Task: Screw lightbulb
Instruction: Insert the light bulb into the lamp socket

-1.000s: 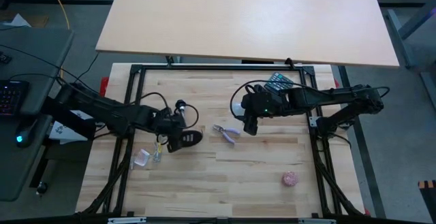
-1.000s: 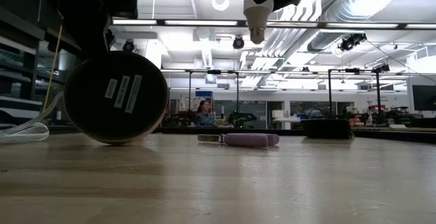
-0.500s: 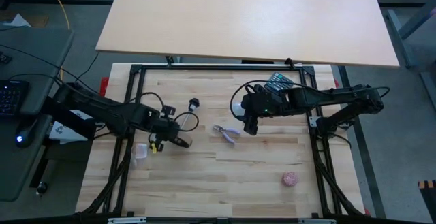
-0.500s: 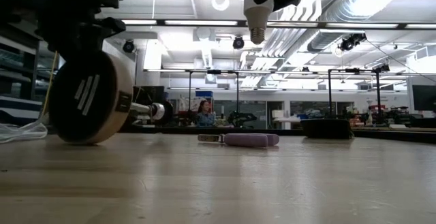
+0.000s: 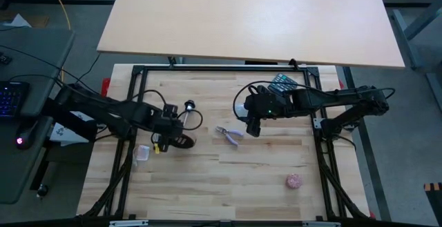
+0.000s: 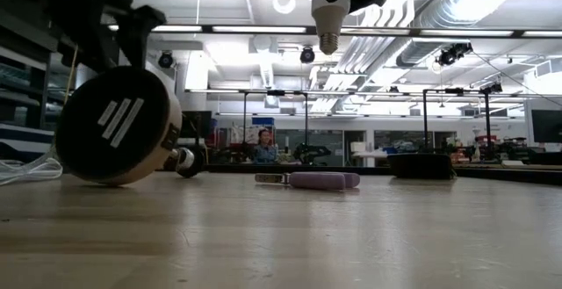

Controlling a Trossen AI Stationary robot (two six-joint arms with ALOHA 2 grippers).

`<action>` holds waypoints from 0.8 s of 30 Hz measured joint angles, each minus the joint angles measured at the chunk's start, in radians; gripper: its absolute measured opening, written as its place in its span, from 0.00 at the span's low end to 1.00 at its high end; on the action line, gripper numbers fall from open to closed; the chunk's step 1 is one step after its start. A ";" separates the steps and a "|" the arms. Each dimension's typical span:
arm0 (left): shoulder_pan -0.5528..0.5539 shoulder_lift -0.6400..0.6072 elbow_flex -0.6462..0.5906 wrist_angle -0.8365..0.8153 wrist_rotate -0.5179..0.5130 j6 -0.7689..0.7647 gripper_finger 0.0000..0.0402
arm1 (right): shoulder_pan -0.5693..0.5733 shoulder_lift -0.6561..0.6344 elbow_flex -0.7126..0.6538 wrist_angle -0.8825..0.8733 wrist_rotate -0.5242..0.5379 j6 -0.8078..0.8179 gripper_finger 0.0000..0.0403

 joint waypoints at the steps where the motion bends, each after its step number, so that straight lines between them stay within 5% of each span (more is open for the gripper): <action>1: 0.000 0.000 0.015 -0.003 -0.004 -0.004 0.71 | 0.000 0.000 0.000 0.000 0.000 -0.001 0.58; 10: 0.000 -0.015 0.164 -0.058 -0.044 -0.168 0.75 | 0.000 0.000 0.000 0.000 0.000 0.002 0.58; 16: 0.005 -0.061 0.187 -0.054 -0.088 -0.692 0.75 | 0.000 0.000 0.000 0.002 0.000 0.002 0.58; 24: -0.097 -0.131 0.056 -0.053 -0.186 -1.308 0.75 | 0.000 0.000 0.000 0.001 0.001 0.022 0.58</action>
